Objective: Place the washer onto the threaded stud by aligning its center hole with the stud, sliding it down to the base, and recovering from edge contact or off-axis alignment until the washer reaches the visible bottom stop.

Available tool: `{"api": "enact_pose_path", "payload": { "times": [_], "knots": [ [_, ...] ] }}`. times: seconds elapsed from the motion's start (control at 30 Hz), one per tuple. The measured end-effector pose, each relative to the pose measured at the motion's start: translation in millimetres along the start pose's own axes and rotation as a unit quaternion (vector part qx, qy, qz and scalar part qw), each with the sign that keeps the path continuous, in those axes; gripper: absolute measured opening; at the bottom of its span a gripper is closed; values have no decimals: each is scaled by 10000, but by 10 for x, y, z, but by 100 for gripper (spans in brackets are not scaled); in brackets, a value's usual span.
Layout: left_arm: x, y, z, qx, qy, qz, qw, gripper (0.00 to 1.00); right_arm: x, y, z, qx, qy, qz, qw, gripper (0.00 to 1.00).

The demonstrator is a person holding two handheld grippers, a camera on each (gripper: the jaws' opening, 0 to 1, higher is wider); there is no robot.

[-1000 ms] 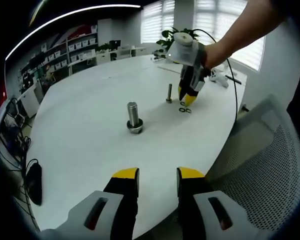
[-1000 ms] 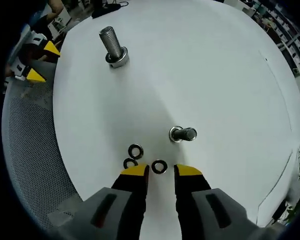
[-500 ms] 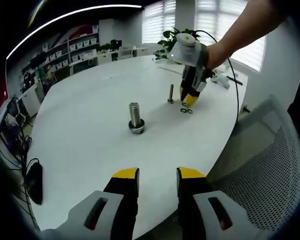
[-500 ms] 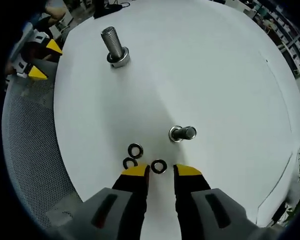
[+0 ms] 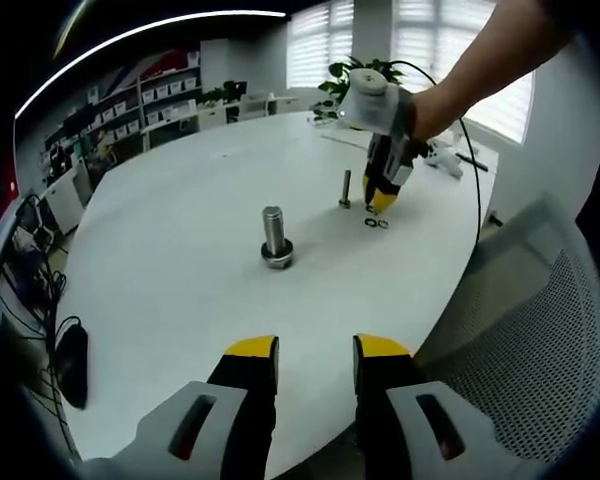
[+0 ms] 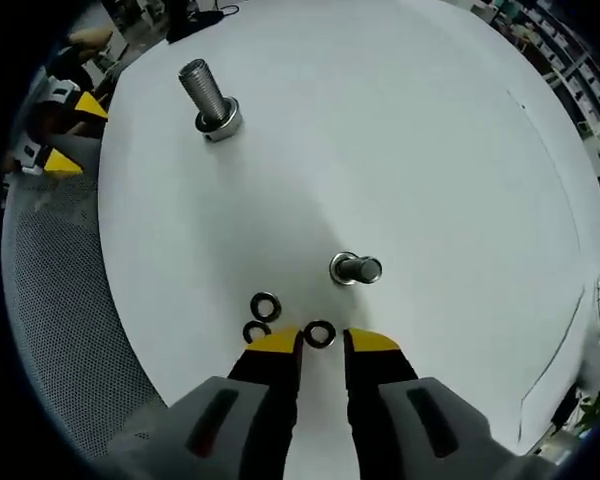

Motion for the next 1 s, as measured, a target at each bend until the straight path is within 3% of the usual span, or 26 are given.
{"api": "enact_pose_path", "payload": {
  "times": [0.27, 1.0],
  "knots": [
    [1, 4, -3, -31, 32, 15, 10000, 28, 5, 0, 36, -157, 49, -18, 9999, 17],
    [-12, -6, 2, 6, 1, 81, 10000, 28, -21, -9, -52, 251, -105, -34, 9996, 19]
  ]
}}
Point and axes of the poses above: the point that each gripper's makers call its tool centre point, and the gripper's own axes: y roughly forward along the fingers, x roughly to its right, z roughly out of its top, the point moved 10 cm from there along -y, roughly backward along the fingers, and after that the axes turned 14 degrees about -y, right-handed, at the moved point
